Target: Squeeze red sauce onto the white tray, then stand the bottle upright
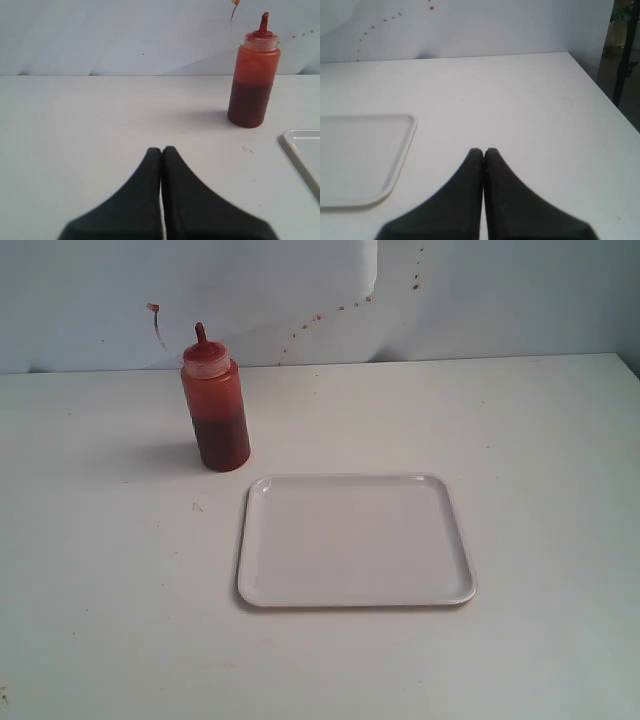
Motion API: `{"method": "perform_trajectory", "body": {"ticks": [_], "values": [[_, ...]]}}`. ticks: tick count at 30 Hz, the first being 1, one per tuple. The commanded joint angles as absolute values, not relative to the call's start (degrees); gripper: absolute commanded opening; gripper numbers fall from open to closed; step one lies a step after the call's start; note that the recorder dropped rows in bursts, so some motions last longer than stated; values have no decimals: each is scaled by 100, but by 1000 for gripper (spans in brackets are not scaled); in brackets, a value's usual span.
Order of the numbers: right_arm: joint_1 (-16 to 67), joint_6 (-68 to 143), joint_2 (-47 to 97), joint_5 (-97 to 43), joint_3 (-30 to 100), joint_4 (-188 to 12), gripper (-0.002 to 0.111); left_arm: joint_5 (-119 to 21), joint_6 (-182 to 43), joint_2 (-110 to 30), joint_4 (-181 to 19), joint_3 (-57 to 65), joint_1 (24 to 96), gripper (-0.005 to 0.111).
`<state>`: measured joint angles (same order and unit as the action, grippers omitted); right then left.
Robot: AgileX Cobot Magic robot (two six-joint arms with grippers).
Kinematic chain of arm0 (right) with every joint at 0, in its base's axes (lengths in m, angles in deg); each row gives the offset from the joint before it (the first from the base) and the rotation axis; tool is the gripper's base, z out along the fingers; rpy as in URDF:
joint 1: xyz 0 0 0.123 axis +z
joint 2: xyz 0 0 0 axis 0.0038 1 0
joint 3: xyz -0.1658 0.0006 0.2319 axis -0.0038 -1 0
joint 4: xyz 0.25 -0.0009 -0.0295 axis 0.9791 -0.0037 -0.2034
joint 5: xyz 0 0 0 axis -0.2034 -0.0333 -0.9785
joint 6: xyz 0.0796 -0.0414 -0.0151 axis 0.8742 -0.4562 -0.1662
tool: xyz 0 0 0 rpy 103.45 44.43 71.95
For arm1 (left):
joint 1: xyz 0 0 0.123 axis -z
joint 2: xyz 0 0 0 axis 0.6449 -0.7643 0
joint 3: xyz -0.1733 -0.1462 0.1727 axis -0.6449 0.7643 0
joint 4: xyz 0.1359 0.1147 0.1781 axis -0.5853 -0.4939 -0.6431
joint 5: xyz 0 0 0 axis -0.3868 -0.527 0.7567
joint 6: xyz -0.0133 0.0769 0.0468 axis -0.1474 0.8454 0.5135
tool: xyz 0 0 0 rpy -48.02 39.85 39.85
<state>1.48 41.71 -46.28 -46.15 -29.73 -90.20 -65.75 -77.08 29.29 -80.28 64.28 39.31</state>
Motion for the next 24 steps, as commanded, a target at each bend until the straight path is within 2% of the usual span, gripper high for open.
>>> {"method": "perform_trajectory", "body": {"ticks": [1, 24], "values": [[118, 4154, -4665, -4604, -2992, -9007, 0, -6538, -7759, 2950, -8042, 6453, 3974, 0], [118, 4154, -4665, -4604, -2992, -9007, 0, -6538, -7757, 2950, -8198, 6453, 3974, 0]]}}
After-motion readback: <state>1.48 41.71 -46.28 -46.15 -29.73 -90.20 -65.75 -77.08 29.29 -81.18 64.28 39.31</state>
